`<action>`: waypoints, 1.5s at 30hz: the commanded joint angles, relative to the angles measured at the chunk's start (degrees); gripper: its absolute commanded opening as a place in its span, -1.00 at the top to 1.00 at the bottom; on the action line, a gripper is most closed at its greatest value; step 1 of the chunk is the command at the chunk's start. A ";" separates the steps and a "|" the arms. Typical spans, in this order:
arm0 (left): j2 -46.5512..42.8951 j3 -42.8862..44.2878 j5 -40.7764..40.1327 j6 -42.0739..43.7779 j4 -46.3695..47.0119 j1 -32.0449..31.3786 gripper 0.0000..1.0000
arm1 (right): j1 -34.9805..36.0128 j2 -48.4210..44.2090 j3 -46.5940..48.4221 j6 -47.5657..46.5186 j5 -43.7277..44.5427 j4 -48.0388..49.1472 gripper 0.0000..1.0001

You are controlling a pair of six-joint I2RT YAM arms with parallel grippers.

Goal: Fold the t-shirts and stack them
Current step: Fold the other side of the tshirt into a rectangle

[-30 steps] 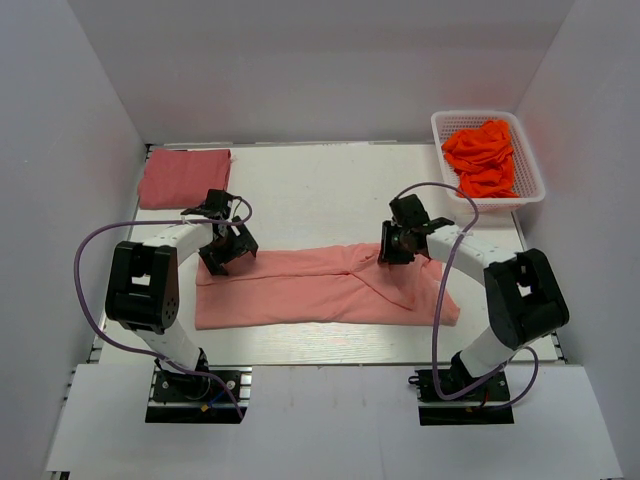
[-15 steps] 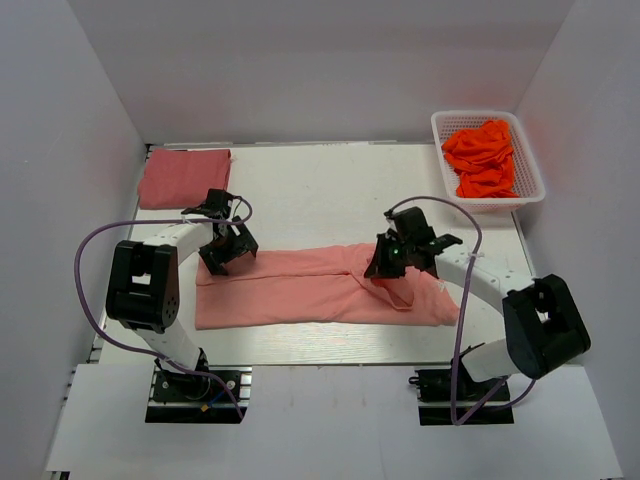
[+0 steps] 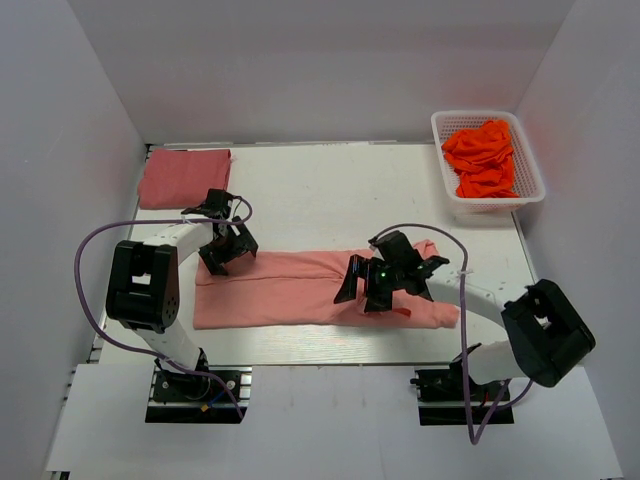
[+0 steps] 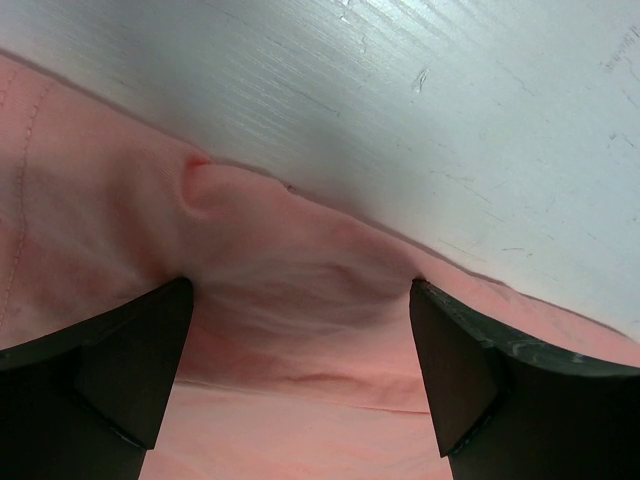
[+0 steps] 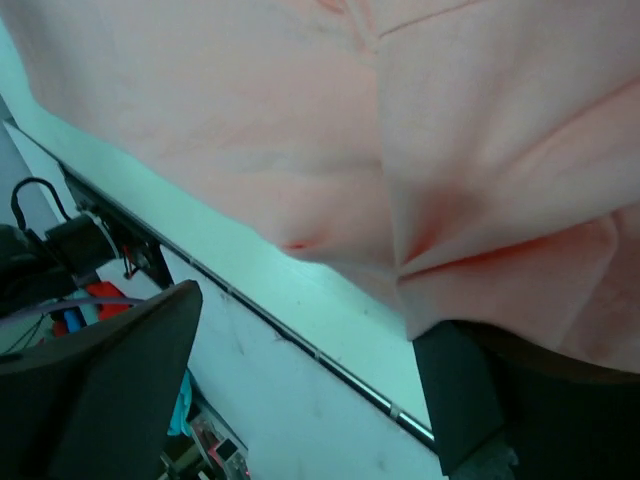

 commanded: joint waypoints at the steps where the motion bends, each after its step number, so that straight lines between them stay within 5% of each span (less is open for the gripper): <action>1: 1.05 -0.58 -1.32 0.66 -0.99 0.51 -1.00 | 1.33 -4.22 0.71 1.87 0.57 -5.69 -0.81; 10: 1.05 -0.58 -1.32 0.66 -0.99 0.51 -1.00 | 1.25 -13.27 6.95 -3.59 6.55 -16.09 -0.81; 16: 1.05 0.56 -1.85 0.66 -1.52 0.51 -1.00 | 0.98 -11.35 11.61 -3.93 10.59 -22.60 -0.81; 22: 1.05 0.56 -1.32 0.66 -0.91 0.51 -1.00 | 0.46 -10.82 9.59 -6.38 19.71 -14.73 -0.81; 27: 1.58 0.03 -1.32 1.18 -0.91 0.51 -1.00 | 0.01 -4.15 10.39 -10.53 11.49 -6.79 -0.81; 35: 2.63 0.03 -0.79 1.18 -0.91 0.51 -1.00 | 0.19 4.82 -1.54 -7.11 -4.60 5.78 -0.81; 41: 3.16 0.56 -0.79 1.18 -0.91 0.51 -1.00 | -0.07 6.50 -2.80 -6.74 -3.91 6.76 -0.81; 45: 3.16 1.08 -1.32 1.18 -1.52 0.51 -1.00 | -0.16 5.09 3.41 -9.57 1.60 -0.77 -0.81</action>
